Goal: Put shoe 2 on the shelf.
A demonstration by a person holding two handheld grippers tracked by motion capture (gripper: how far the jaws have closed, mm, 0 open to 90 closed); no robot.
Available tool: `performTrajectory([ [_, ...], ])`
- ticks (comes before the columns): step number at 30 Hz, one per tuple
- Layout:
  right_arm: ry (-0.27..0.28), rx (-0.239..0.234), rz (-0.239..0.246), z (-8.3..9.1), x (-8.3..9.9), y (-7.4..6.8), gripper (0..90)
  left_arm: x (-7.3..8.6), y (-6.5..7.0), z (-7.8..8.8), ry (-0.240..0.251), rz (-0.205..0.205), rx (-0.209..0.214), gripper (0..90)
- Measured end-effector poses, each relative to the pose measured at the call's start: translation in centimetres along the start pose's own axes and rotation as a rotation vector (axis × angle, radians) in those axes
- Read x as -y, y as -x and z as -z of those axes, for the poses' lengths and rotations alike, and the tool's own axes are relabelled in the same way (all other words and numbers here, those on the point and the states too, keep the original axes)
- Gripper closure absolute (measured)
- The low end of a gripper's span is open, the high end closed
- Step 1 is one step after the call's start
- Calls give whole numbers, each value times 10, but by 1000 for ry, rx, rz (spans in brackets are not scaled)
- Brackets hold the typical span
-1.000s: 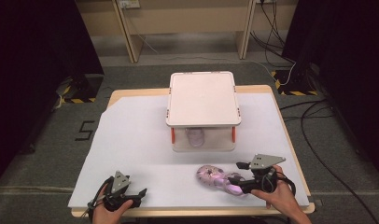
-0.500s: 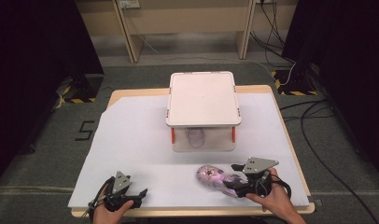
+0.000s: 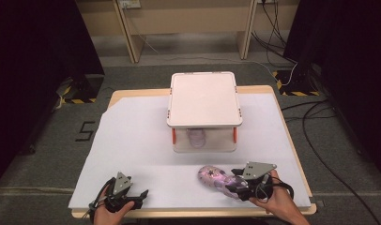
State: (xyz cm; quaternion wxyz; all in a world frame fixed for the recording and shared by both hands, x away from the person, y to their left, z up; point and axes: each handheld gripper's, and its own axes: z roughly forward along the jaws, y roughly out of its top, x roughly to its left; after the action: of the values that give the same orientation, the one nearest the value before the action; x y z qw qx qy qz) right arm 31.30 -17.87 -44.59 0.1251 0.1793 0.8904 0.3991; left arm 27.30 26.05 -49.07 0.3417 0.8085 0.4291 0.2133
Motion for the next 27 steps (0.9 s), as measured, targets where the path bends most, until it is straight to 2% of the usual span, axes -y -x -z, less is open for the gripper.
performTrajectory([
  [6, -16, 9, 21, 3, 2, 3, 464, 0, 0, 0, -1, 1, -1, 171],
  [10, -20, 10, 29, -3, 2, 2, 468, 0, 0, 0, -2, -2, 2, 171],
  [12, -33, 17, 54, -7, -1, 1, 475, 0, 0, 0, -5, 1, -7, 171],
  [13, -46, 20, 73, -11, -3, -1, 501, 0, 0, 0, -6, 1, -7, 171],
  [15, -50, 20, 79, -14, -4, -2, 517, 0, 1, 0, -7, -1, -7, 171],
  [19, -41, 21, 114, -19, -8, -4, 658, 0, 0, 0, -4, -1, -5, 171],
  [20, -45, 34, 134, -19, -9, -5, 690, 0, 0, 0, -2, -1, 1, 171],
  [23, -50, 67, 151, -18, -12, -11, 750, 0, 0, 0, -2, -1, 1, 171],
  [26, -52, 121, 206, -18, -17, -17, 798, 0, 0, 0, 2, 0, 2, 171],
  [27, -46, 137, 200, -17, -19, -19, 812, 0, 0, 0, 1, 0, 2, 171],
])
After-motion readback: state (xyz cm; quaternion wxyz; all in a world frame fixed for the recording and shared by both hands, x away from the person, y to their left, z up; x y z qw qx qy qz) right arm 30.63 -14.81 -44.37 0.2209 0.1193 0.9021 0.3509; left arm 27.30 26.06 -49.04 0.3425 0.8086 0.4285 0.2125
